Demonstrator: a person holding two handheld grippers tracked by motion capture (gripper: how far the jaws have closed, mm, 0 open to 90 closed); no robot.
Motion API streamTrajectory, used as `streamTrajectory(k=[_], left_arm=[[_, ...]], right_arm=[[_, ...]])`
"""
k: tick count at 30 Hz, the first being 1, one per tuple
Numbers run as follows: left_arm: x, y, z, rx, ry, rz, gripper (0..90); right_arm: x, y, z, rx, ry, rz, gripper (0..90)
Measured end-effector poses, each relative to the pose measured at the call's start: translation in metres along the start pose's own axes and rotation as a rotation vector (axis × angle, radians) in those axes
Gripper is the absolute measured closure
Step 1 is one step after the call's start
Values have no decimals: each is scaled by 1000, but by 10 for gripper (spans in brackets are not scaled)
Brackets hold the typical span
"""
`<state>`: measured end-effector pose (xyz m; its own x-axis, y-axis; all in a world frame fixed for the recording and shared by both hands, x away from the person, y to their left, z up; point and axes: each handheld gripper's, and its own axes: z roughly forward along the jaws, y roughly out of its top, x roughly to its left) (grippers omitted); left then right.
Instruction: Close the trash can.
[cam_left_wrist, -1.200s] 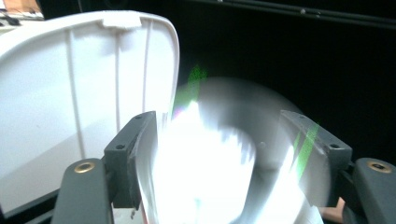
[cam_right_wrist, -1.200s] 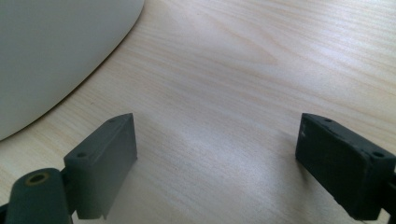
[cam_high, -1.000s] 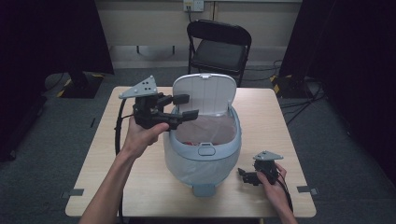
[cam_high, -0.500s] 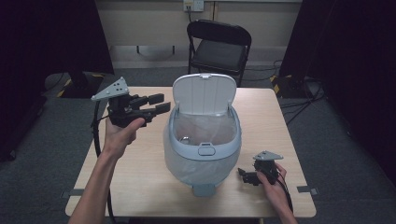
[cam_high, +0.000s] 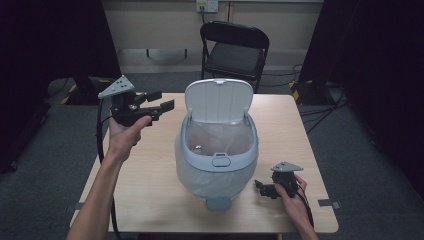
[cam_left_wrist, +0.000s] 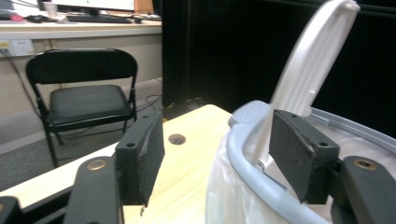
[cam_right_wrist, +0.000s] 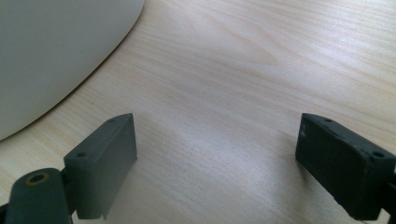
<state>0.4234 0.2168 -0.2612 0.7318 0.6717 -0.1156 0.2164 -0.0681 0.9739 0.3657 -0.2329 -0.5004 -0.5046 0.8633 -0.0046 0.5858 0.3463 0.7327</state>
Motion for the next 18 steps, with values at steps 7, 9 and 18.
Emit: streamTrajectory(k=[7,9,18], left_arm=[[9,16,14,-49,25,-6,341],[11,16,20,-58,13,-2,347],[6,22,42,-29,-52,3,336]], right_arm=[[0,0,0,0,0,0,112],[0,0,0,0,0,0,112],[0,0,0,0,0,0,112]])
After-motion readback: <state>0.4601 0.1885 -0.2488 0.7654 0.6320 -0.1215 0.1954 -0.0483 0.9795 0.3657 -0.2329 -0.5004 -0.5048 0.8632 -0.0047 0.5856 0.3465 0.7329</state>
